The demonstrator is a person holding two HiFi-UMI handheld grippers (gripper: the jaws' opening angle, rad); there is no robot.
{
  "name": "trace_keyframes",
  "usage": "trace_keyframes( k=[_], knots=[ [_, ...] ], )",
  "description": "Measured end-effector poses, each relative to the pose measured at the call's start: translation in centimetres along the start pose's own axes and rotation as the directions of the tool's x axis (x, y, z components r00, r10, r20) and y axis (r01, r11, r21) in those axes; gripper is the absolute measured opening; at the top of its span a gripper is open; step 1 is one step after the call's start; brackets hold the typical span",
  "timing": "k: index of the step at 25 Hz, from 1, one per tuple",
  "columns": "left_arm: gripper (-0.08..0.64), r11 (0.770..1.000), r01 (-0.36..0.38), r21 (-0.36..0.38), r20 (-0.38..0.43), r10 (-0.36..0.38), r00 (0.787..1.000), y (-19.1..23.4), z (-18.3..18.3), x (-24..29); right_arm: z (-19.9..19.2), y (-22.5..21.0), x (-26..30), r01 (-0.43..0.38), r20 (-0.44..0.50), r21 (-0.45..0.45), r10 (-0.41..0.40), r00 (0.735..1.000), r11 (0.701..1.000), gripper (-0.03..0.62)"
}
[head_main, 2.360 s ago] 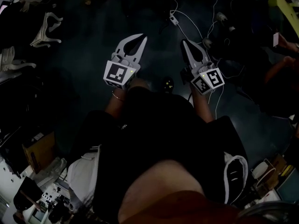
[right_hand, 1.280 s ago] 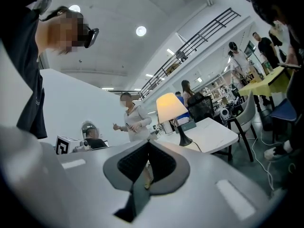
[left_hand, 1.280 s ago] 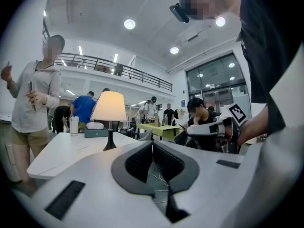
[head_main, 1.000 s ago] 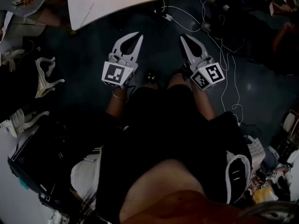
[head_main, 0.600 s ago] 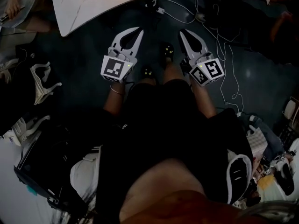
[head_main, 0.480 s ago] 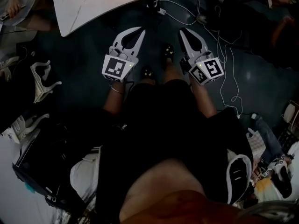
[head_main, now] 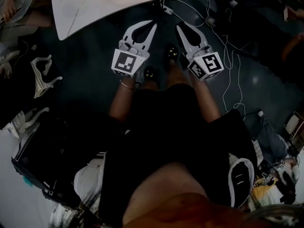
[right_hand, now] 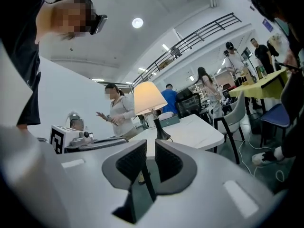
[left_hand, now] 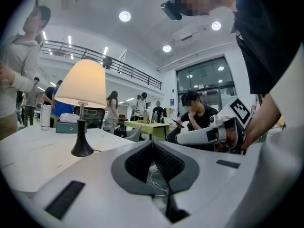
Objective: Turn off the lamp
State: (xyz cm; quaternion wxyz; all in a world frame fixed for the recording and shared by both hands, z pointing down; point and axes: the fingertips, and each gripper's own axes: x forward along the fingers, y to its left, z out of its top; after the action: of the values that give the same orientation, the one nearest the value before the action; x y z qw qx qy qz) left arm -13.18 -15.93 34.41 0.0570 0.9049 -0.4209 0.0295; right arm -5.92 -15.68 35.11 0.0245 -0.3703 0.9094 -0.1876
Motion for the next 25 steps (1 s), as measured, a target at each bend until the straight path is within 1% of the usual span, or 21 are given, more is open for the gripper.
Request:
trace_keyframes(
  k=[2,6,8,10,13,17,21,25],
  knots=[
    [0.008,1.000,-0.011,0.003,-0.007,0.012,1.000,0.2,-0.8,1.0,-0.9,-1.4,0.8,0.003,-0.026,0.000,-0.003,1.000,1.000,0.025],
    [0.008,0.999,-0.031,0.004,-0.033,0.032,0.999,0.9,-2.3,1.5,-2.4,-3.4,2.4,0.012,-0.065,-0.009,-0.013,0.998,1.000,0.052],
    [0.008,0.999,-0.048,-0.016,-0.030,0.047,0.998,1.2,-2.9,1.5,-3.2,-4.0,3.2,0.011,-0.085,-0.023,-0.013,0.996,1.000,0.064],
    [0.008,0.997,-0.067,-0.034,-0.023,0.067,0.998,1.7,-3.7,1.7,-3.9,-4.7,4.2,0.012,-0.096,-0.025,-0.014,0.995,1.000,0.086],
    [0.008,0.997,-0.073,-0.027,-0.047,0.072,0.996,2.1,-4.8,2.0,-5.0,-5.7,5.6,0.014,-0.109,-0.011,-0.015,0.994,1.000,0.126],
    [0.009,0.996,-0.083,-0.035,-0.075,0.080,0.994,2.5,-6.4,2.2,-6.7,-6.6,7.3,0.001,-0.131,0.002,-0.001,0.991,1.000,0.129],
    [0.009,0.993,-0.110,-0.051,-0.076,0.106,0.991,3.3,-7.5,2.4,-7.8,-7.5,8.9,-0.005,-0.141,0.000,0.005,0.990,1.000,0.129],
    [0.009,0.992,-0.119,-0.046,-0.086,0.115,0.990,3.8,-8.5,2.4,-8.5,-7.9,10.4,-0.013,-0.152,-0.013,0.011,0.988,1.000,0.129]
  ],
)
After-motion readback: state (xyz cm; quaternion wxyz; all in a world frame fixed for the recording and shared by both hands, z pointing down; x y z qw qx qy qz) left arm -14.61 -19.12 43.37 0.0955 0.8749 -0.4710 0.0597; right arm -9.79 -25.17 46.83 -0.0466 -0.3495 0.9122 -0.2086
